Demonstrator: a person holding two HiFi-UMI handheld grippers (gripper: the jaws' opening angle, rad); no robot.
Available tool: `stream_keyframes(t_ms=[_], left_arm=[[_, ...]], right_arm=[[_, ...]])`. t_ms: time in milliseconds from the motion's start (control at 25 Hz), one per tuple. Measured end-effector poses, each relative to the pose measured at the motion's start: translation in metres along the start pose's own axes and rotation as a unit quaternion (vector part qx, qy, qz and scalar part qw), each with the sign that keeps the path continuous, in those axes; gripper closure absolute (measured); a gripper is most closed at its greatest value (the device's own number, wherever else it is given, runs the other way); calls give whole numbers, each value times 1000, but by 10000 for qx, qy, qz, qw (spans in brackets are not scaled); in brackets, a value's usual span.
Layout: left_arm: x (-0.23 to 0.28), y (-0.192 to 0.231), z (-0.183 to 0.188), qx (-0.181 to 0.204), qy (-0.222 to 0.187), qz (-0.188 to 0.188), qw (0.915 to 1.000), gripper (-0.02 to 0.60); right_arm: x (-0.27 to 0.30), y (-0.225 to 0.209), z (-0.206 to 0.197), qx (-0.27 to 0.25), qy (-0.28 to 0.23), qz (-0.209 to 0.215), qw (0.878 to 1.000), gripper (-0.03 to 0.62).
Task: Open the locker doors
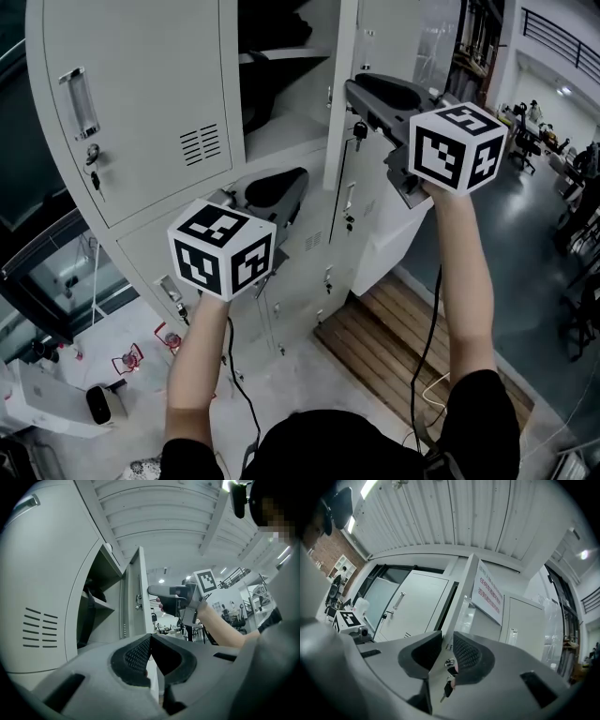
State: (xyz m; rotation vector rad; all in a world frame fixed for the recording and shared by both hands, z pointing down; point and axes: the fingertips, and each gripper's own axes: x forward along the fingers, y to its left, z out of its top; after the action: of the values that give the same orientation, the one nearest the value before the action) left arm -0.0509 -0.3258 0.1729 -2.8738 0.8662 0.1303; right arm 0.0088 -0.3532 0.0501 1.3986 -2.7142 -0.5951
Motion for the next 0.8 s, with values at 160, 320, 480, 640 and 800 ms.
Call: stream_keyframes(t_ms=[160, 320, 480, 640, 800], left_arm=[[2, -6, 0, -4, 3, -84, 10000, 563], [6, -14, 1, 0, -1, -139, 9999, 563], [9, -13, 1, -22, -29, -196, 9998, 563], [18, -19, 0, -67, -59, -253, 9996, 563], [31, -24, -2, -110, -60, -285, 9995, 563]], right_arm=[[-11, -6, -1, 97, -8, -9, 10000, 520], [-24, -14, 0, 129, -26, -75, 9999, 530], [-26, -18, -2, 227, -49, -86, 9997, 531], [-33, -26, -5, 378, -81, -11, 9993, 531], [-39, -33, -6, 442, -106, 65, 9989, 530]])
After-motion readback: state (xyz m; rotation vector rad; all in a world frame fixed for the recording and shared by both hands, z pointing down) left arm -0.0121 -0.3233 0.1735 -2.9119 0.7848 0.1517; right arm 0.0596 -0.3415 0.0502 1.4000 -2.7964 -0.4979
